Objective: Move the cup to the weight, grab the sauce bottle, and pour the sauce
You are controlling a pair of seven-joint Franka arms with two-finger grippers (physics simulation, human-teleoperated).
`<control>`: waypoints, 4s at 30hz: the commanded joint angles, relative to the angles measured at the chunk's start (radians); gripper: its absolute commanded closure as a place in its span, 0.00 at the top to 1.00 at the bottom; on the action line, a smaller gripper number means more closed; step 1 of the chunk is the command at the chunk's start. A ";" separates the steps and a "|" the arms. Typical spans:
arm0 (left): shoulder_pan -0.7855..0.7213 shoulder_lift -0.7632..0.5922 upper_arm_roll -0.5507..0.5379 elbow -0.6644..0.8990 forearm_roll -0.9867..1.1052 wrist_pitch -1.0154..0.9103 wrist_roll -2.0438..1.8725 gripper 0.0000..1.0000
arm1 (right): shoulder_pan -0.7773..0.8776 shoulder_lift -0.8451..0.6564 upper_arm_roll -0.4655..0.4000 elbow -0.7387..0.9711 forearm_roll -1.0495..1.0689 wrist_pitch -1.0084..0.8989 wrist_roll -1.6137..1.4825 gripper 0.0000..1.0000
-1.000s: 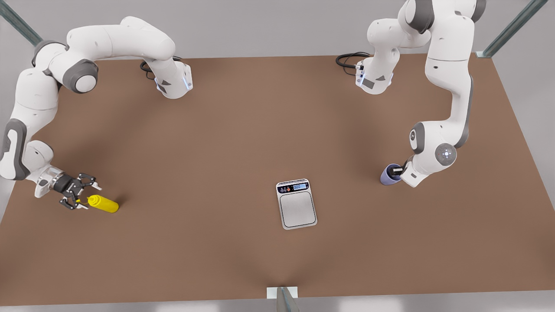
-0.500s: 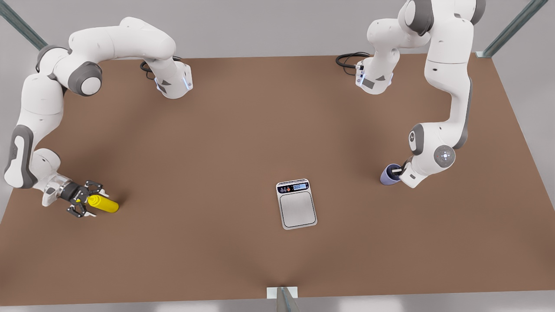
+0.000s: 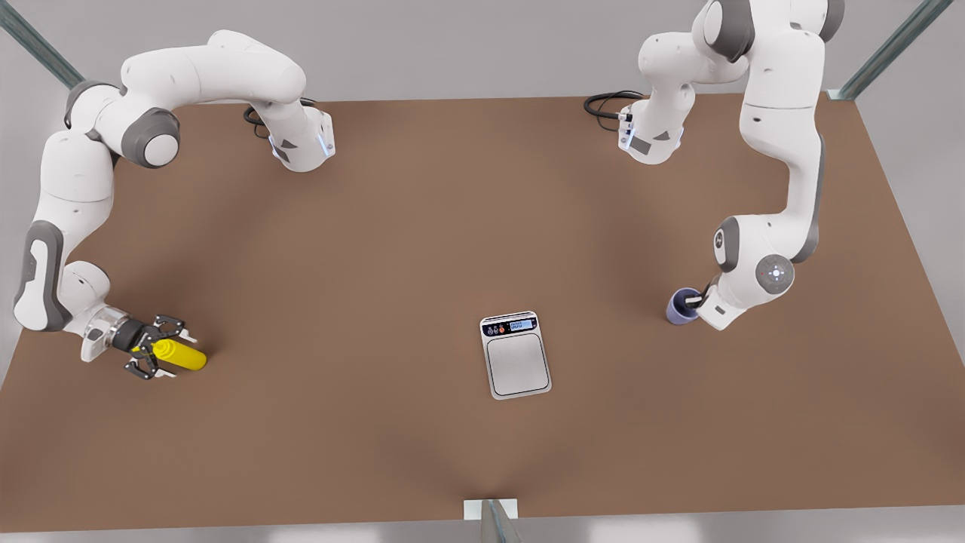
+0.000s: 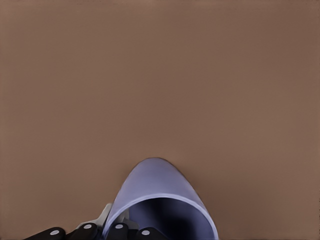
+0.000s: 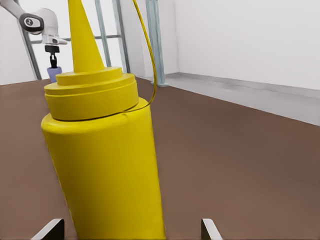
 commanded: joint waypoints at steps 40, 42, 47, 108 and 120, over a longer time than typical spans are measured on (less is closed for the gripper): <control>-0.178 0.466 -0.440 0.800 0.060 -0.189 -0.825 0.21 | 0.131 -0.199 -0.015 0.003 -0.026 0.136 0.227 0.60; -0.178 0.471 -0.440 0.800 0.060 -0.181 -0.827 0.22 | 0.219 -0.259 -0.031 0.001 -0.048 0.247 0.354 0.60; -0.179 0.472 -0.440 0.798 0.060 -0.181 -0.825 1.00 | 0.410 -0.330 -0.066 0.005 -0.072 0.448 0.580 0.60; 0.080 -0.157 -0.161 0.558 0.051 -0.669 -0.138 1.00 | 1.559 -0.112 -0.517 0.176 -0.982 0.913 1.321 0.61; 0.080 -0.154 -0.161 0.559 0.051 -0.668 -0.139 1.00 | 1.503 -0.298 -0.514 -0.101 -0.089 1.048 0.901 0.61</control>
